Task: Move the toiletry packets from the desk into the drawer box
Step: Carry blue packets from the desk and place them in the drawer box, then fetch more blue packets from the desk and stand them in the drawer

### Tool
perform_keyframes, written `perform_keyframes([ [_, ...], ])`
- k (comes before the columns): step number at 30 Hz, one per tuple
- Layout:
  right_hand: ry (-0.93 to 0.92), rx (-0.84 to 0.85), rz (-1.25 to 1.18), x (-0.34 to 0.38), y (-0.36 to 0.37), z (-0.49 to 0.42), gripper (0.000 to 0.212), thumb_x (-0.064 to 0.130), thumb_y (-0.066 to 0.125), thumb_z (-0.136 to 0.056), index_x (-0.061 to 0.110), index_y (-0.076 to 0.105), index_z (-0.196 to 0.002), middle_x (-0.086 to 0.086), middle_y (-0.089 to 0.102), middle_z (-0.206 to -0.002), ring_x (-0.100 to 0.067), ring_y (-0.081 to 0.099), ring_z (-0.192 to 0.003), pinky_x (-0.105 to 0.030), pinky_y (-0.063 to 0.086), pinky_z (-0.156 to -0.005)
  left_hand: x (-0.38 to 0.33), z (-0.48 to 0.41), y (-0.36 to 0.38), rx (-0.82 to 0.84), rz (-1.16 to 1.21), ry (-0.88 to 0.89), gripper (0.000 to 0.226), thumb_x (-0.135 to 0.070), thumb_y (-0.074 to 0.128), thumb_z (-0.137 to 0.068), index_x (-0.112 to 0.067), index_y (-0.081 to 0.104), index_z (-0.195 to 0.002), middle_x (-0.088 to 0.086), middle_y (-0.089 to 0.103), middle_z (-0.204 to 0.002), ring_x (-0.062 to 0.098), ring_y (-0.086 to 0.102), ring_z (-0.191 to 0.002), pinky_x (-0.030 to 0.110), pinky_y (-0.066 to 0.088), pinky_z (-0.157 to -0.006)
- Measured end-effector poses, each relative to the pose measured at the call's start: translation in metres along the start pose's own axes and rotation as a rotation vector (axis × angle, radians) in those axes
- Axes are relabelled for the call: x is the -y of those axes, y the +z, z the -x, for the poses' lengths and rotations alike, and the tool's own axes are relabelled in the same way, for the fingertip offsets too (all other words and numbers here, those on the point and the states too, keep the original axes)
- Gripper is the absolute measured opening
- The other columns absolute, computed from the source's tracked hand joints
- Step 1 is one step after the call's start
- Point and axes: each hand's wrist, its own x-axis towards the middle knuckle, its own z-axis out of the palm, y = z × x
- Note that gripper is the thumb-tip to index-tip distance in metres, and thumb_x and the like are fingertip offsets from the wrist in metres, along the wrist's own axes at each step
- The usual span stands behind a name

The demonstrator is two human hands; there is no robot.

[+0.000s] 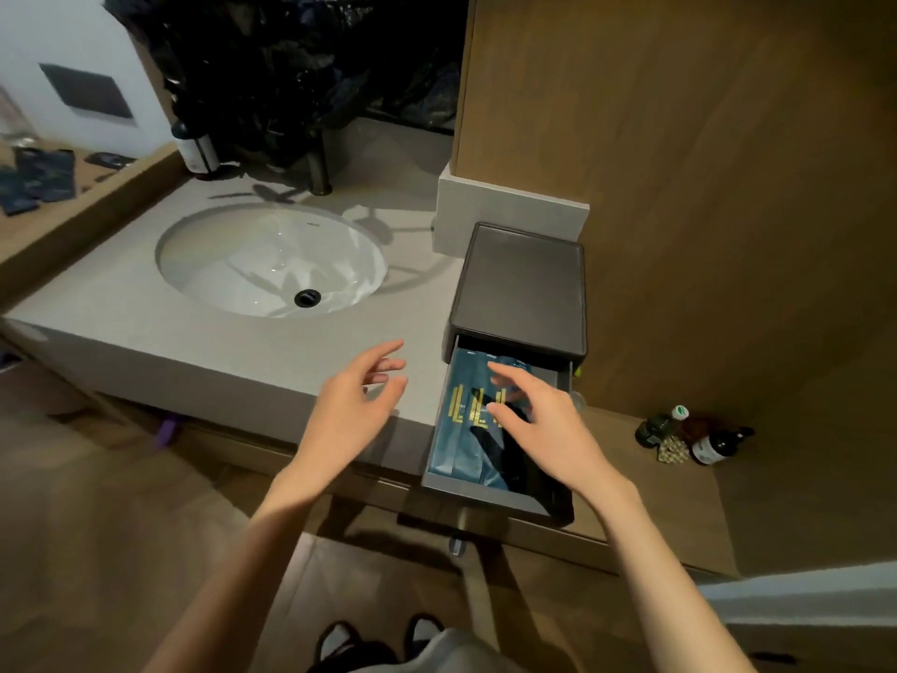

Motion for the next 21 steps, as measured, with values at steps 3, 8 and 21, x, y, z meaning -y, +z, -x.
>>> perform_keyframes([
  [3, -0.002, -0.064, -0.211, 0.027, 0.015, 0.0, 0.04, 0.02, 0.06, -0.092, 0.026, 0.055, -0.131, 0.01, 0.066, -0.115, 0.004, 0.059, -0.104, -0.017, 0.048, -0.092, 0.011, 0.016, -0.037, -0.098, 0.298, -0.154, 0.039, -0.012, 0.057, -0.093, -0.018, 0.053, -0.131, -0.003, 0.069, -0.109, 0.002, 0.065, -0.097, 0.013, 0.051, -0.082],
  [8, -0.018, -0.062, -0.315, 0.079, 0.065, -0.006, 0.03, 0.018, 0.059, -0.093, 0.027, 0.06, -0.122, 0.014, 0.068, -0.105, 0.004, 0.061, -0.095, -0.004, 0.045, -0.078, 0.046, 0.044, -0.096, -0.267, 0.428, -0.306, 0.033, -0.011, 0.054, -0.094, -0.017, 0.054, -0.127, 0.003, 0.07, -0.111, 0.018, 0.065, -0.097, 0.03, 0.05, -0.09],
  [21, 0.057, 0.082, -0.362, 0.237, 0.278, -0.045, 0.028, 0.023, 0.059, -0.093, 0.032, 0.06, -0.119, 0.019, 0.067, -0.104, 0.006, 0.06, -0.098, -0.014, 0.046, -0.084, 0.193, 0.1, -0.298, -0.327, 0.333, -0.461, 0.03, -0.015, 0.055, -0.094, -0.027, 0.057, -0.121, -0.005, 0.068, -0.112, 0.017, 0.064, -0.105, 0.037, 0.049, -0.095],
])
